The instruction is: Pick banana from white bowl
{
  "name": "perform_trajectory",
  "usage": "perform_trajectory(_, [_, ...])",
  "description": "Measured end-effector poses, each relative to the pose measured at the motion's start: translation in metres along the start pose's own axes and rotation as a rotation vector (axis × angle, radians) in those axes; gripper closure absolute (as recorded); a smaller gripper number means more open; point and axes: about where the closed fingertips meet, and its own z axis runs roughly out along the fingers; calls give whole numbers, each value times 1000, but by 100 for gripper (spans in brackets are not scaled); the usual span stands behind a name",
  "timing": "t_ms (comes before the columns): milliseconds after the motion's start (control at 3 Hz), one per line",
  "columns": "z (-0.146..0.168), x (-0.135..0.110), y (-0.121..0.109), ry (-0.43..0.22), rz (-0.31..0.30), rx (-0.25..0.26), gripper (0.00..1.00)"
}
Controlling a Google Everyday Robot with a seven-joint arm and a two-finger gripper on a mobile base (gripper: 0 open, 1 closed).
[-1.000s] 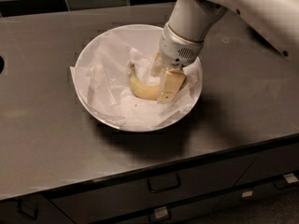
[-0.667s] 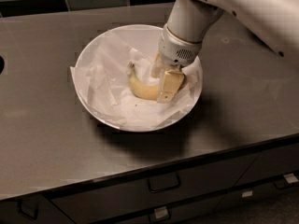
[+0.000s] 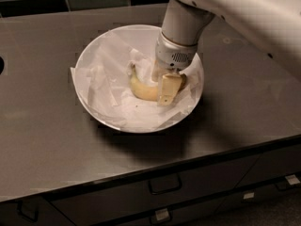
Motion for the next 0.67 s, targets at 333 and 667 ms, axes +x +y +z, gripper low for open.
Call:
perform_trajectory(333, [5, 2, 1, 8, 3, -11, 41])
perform_trajectory(667, [10, 5, 3, 16, 8, -21, 41])
